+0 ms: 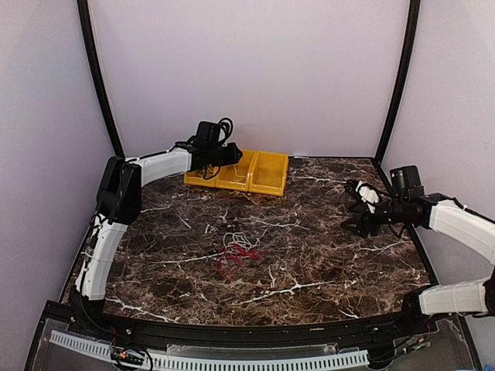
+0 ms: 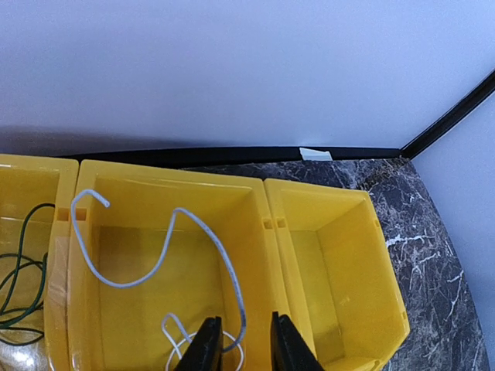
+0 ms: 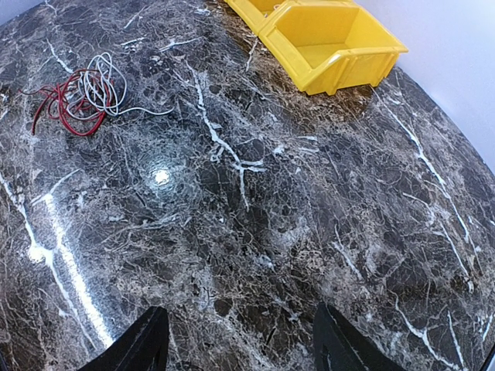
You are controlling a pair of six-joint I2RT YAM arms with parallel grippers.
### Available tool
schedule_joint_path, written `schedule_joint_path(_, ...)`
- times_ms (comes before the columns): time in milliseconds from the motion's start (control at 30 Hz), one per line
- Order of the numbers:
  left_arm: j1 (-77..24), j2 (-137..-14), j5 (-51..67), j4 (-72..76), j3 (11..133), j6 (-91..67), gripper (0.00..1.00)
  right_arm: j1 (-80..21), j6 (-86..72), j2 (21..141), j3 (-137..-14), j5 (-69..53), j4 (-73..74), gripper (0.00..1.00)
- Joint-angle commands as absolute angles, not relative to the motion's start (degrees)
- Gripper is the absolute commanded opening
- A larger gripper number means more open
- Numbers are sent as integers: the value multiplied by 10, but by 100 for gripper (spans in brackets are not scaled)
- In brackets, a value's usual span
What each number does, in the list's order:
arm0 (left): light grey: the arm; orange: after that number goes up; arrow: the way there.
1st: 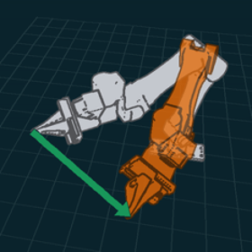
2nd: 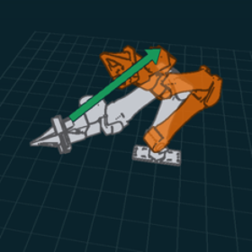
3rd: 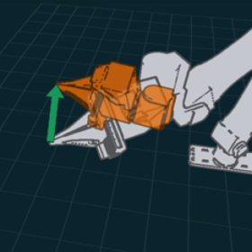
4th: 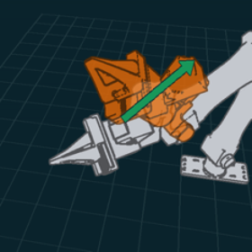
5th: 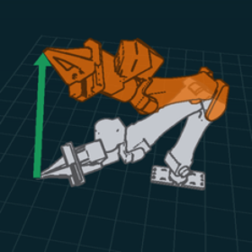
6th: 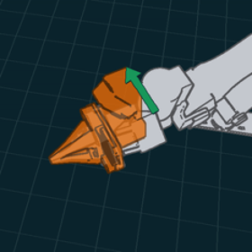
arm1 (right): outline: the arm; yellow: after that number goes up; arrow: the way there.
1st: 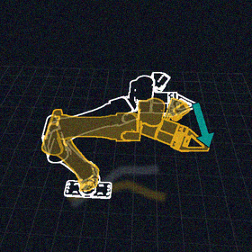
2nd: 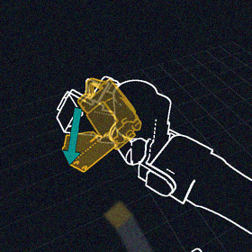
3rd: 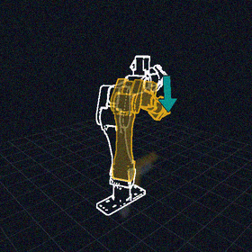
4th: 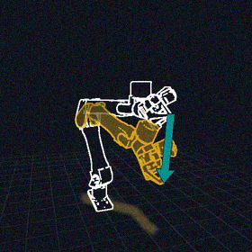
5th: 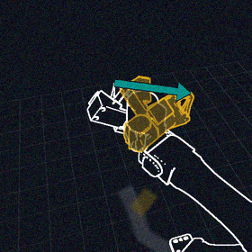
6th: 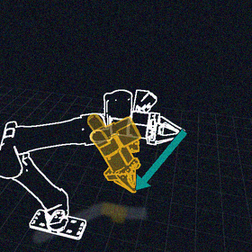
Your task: Untangle the cables
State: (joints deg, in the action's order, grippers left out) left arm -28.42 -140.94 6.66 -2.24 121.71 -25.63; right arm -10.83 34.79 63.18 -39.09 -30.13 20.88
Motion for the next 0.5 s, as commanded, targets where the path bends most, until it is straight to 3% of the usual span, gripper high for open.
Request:
schedule_joint_path(0,-281,-1403,71,-51,1222,-262,24,-108,351,630,-387,-305,198,66)
schedule_joint_path(467,-280,-1331,29,-177,1227,-252,37,-108,352,630,-387,-306,197,66)
